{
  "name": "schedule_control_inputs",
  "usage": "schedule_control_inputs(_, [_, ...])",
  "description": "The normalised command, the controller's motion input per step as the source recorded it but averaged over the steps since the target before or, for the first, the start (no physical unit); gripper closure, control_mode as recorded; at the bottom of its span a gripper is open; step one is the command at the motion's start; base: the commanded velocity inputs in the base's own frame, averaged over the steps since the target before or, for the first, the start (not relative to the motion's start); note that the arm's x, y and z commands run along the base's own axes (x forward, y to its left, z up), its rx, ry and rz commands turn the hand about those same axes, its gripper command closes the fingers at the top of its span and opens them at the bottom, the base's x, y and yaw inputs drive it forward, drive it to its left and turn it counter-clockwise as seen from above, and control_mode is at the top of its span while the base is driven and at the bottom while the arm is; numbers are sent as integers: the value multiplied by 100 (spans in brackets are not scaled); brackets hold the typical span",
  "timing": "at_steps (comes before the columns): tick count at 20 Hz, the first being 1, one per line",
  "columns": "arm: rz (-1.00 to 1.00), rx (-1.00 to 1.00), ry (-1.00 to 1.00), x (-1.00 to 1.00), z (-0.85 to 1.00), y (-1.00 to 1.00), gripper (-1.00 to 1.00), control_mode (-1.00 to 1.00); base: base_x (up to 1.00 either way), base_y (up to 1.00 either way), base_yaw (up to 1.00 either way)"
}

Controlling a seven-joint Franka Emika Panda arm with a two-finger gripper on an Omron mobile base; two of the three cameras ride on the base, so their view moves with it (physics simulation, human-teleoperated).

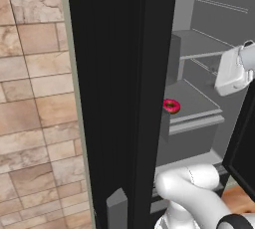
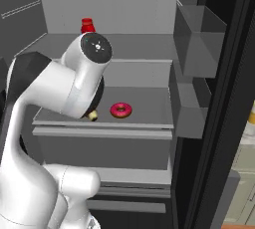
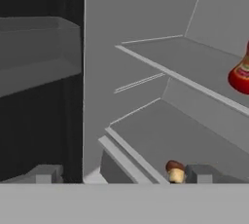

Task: Place the ketchup and mustard from the counter to the top shelf of the fridge. If the existing items in the fridge are on the top shelf, move them to other shelves.

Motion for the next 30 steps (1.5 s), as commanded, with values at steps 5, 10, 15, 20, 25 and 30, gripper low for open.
schedule_control_inputs(5, [0, -1, 0, -24, -7, 0, -100, -100, 0, 0, 0])
schedule_control_inputs(10, [0, -6, 2, -40, -18, 0, -100, 100, -60, 0, 0])
schedule_control_inputs(15, [0, 0, 0, 0, 0, 0, -100, 100, -100, 2, 0])
schedule_control_inputs(20, [0, 0, 0, 0, 0, 0, -100, 100, -100, -12, -3])
schedule_control_inputs(25, [0, 0, 0, 0, 0, 0, -100, 100, -95, -91, -25])
schedule_control_inputs(30, [0, 0, 0, 0, 0, 0, -100, 100, -14, -100, -25])
